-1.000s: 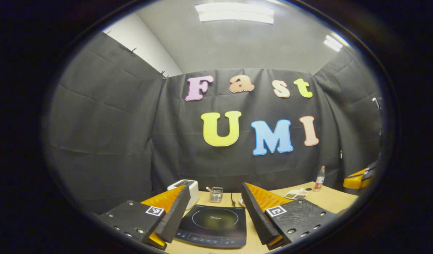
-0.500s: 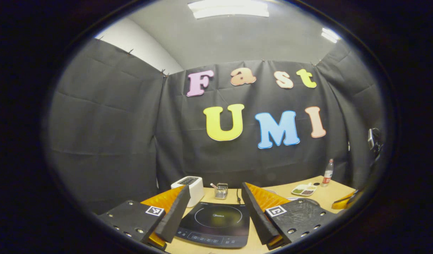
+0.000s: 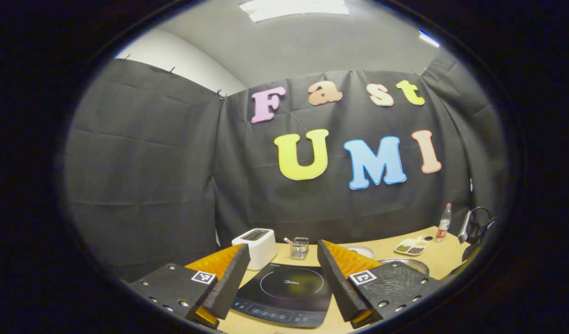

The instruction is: First push the handle of the pot to place it horizontally, then grasp the pot with both hands and set it on the induction cooktop.

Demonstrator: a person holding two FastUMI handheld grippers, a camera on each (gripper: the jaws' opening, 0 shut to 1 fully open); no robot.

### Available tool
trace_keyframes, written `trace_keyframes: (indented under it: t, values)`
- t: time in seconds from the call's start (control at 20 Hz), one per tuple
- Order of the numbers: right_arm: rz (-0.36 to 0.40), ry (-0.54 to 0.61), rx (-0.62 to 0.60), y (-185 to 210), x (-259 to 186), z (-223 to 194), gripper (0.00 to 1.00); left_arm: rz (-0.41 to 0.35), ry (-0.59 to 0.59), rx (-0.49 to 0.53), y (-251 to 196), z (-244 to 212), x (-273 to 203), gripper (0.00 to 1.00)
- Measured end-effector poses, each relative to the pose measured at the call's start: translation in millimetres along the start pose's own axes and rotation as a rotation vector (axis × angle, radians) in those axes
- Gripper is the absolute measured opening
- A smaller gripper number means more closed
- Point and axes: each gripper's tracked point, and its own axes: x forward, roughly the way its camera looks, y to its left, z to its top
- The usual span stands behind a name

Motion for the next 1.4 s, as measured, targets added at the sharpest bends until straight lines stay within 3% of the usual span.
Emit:
trace_keyframes:
  t: [0.3,0.55,1.4]
  values:
    - [0.057,0.094,0.002,-7.7,21.3,-12.2,0.02,0.04,0.016,0.013,-4.8,-4.2,4.7,0.86]
    - [0.074,0.102,-0.006,-13.7,24.3,-13.5,0.02,0.045,0.029,0.017,-14.8,-10.6,13.1,0.86]
    - [-0.055,0.077,0.111,-86.9,23.2,-12.3,0.02,0.001,0.049,0.023,-55.8,-17.3,27.1,0.86]
